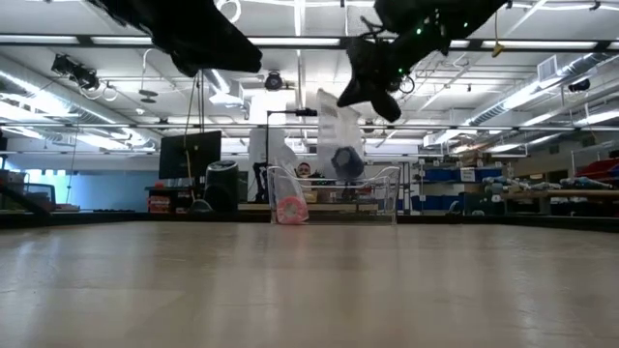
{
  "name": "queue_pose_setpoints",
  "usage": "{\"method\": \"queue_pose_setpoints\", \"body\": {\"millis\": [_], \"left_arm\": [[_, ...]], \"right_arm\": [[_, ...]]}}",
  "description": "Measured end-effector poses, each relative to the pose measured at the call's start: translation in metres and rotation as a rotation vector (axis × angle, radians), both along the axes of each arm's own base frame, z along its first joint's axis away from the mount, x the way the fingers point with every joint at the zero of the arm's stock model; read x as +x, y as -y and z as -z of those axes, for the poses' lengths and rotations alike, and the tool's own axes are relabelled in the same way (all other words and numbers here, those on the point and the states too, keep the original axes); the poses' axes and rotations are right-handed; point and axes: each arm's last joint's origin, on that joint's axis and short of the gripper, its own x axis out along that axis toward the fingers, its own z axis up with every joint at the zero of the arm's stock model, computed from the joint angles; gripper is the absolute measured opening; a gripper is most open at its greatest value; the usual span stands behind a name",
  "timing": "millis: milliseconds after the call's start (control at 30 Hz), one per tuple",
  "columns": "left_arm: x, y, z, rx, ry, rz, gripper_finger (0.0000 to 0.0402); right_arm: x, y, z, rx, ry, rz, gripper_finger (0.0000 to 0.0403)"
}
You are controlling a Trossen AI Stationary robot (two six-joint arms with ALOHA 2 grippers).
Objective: Roll bandage
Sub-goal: Put the packed rolled bandage into the transparent bin
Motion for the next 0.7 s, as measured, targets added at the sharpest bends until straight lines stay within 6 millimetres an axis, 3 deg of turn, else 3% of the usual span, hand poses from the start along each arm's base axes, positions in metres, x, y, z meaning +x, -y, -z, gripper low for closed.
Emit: {"method": "queue_pose_setpoints", "body": {"millis": [300, 567, 700], "left_arm": [[0.003, -0.026, 0.020, -0.189, 0.162, 0.141, 0.0141], [0.005, -0.043, 0.023, -0.199, 0.167, 0.106, 0.0141], [0.006, -0.049, 0.024, -0.198, 0.167, 0.079, 0.0141]], "right_arm": [[0.020, 0.035, 0.037, -0.165, -0.107, -0.164, 0.0000], [0.035, 0.041, 0.078, -0.190, -0.246, -0.310, 0.0000], [0.039, 0.042, 0.086, -0.215, -0.260, -0.359, 0.0000]]}}
